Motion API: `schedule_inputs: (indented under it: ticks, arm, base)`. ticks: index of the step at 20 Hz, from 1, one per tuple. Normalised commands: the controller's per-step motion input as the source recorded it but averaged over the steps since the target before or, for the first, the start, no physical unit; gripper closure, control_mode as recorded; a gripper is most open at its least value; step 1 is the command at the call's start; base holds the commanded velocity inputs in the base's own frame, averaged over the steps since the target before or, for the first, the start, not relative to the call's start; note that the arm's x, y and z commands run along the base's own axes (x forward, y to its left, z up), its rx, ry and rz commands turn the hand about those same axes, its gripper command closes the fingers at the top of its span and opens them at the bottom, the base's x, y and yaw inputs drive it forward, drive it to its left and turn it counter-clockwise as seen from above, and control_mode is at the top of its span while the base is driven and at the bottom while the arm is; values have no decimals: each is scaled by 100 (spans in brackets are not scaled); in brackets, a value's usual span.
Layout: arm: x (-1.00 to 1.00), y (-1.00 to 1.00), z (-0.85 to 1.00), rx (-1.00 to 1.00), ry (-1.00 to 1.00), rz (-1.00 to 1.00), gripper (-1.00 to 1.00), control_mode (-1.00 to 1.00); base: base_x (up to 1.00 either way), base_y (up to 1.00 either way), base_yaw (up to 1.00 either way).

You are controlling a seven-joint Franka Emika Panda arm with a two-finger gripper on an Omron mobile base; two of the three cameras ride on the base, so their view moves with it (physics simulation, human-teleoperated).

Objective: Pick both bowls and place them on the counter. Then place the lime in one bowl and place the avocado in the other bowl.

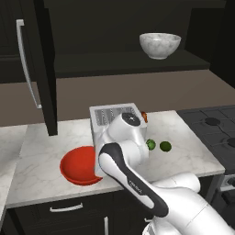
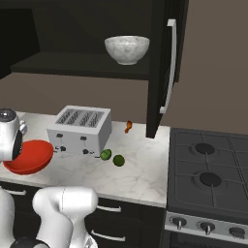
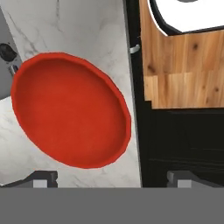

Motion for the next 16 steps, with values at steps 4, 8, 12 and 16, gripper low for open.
schedule_inputs:
  ticks: [4,8,12,16]
  arm:
    - [-8,-16,48,-5,-5,3,-100,-100]
    - [-15,-23,46,-7,-11,14,-100,-100]
    - [-23,-29,45,-6,-16,13,-100,-100]
    - [-30,-33,42,0,-21,11,-100,-100]
  base:
    - [0,0,0]
    - [0,0,0]
    - [0,0,0]
    - [0,0,0]
